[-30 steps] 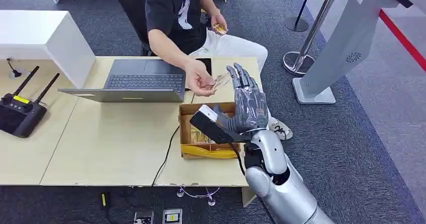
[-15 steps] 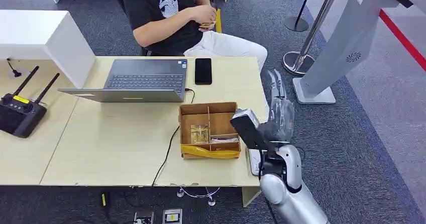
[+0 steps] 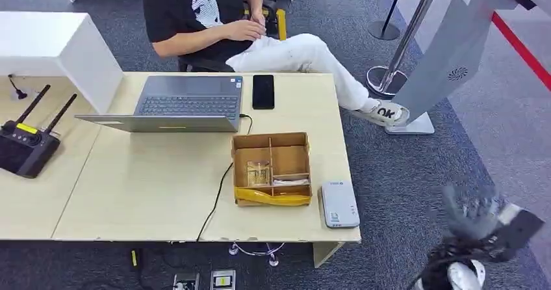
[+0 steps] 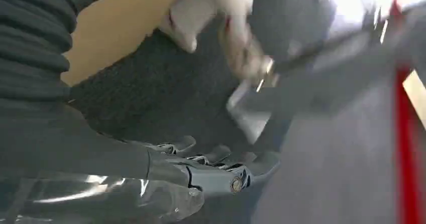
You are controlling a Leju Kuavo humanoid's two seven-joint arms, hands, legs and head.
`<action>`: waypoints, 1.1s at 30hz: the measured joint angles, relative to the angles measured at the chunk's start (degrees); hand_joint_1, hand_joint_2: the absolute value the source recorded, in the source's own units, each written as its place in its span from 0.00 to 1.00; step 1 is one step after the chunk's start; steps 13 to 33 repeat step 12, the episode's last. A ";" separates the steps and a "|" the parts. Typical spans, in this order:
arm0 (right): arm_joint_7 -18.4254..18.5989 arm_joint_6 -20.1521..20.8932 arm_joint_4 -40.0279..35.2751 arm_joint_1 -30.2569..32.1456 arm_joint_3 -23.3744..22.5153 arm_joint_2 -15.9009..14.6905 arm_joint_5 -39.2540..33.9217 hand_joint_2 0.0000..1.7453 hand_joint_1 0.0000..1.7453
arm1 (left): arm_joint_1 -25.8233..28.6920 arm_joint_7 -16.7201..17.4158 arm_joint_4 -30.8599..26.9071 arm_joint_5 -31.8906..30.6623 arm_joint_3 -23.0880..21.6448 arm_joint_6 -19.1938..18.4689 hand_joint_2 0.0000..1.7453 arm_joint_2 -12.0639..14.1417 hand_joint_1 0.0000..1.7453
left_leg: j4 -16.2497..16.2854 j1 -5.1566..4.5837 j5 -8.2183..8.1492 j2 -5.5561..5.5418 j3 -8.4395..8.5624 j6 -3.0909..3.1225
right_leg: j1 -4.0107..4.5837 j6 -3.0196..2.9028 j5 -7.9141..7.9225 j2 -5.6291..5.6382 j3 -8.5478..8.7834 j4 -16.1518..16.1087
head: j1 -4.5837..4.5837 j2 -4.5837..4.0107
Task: Pass the card to the sensor for recognition and then transmit it.
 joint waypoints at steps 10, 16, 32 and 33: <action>52.55 -9.78 39.12 -5.61 -34.30 13.89 99.68 1.00 1.00 | -0.85 18.77 0.99 3.67 3.55 26.93 1.00 -0.87 1.00 | -0.21 0.08 -0.04 0.45 0.28 -0.09 | 0.06 -0.15 -0.09 0.51 -0.08 0.15 | -0.18 0.00; 37.76 -3.32 44.08 -5.95 -40.09 13.59 120.36 1.00 1.00 | -0.86 16.22 0.99 4.42 4.51 26.28 1.00 -1.57 1.00 | -0.23 0.08 -0.04 0.56 0.26 -0.10 | 0.07 -0.15 -0.09 0.59 -0.08 0.15 | -0.20 0.00; 37.76 -3.32 44.08 -5.95 -40.09 13.59 120.36 1.00 1.00 | -0.86 16.22 0.99 4.42 4.51 26.28 1.00 -1.57 1.00 | -0.23 0.08 -0.04 0.56 0.26 -0.10 | 0.07 -0.15 -0.09 0.59 -0.08 0.15 | -0.20 0.00; 37.76 -3.32 44.08 -5.95 -40.09 13.59 120.36 1.00 1.00 | -0.86 16.22 0.99 4.42 4.51 26.28 1.00 -1.57 1.00 | -0.23 0.08 -0.04 0.56 0.26 -0.10 | 0.07 -0.15 -0.09 0.59 -0.08 0.15 | -0.20 0.00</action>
